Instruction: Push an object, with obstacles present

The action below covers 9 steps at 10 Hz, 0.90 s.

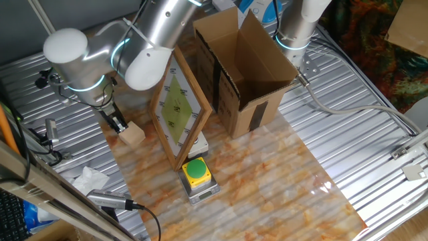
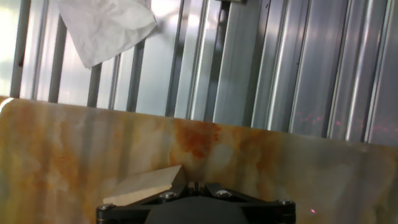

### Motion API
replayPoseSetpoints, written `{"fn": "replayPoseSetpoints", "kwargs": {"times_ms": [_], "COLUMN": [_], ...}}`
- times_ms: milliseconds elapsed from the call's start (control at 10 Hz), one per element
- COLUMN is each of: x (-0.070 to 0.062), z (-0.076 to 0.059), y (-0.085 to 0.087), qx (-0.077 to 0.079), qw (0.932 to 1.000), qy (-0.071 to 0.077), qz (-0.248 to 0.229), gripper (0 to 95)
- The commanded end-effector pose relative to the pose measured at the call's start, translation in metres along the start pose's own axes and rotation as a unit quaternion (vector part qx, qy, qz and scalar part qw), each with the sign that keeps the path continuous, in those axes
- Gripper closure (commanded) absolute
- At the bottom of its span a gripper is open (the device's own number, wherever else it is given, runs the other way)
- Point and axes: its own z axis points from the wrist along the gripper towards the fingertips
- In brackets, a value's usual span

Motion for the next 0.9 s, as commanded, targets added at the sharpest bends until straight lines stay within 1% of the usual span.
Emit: {"fn": "replayPoseSetpoints", "kwargs": {"times_ms": [100, 200, 300, 400, 600, 900], "x": [0.002, 0.002, 0.001, 0.001, 0.000, 0.000], "z": [-0.002, -0.003, -0.003, -0.003, -0.003, -0.003], "y": [0.005, 0.012, 0.017, 0.020, 0.032, 0.050], "qx": [0.000, 0.001, 0.006, 0.003, 0.007, 0.005], "qw": [1.0000, 0.9999, 0.9999, 0.9999, 0.9997, 0.9993], "qy": [-0.002, -0.002, -0.001, -0.001, -0.002, -0.006], "qz": [0.005, 0.011, 0.012, 0.014, 0.023, 0.037], "gripper": [95.0, 95.0, 95.0, 95.0, 95.0, 95.0]}}
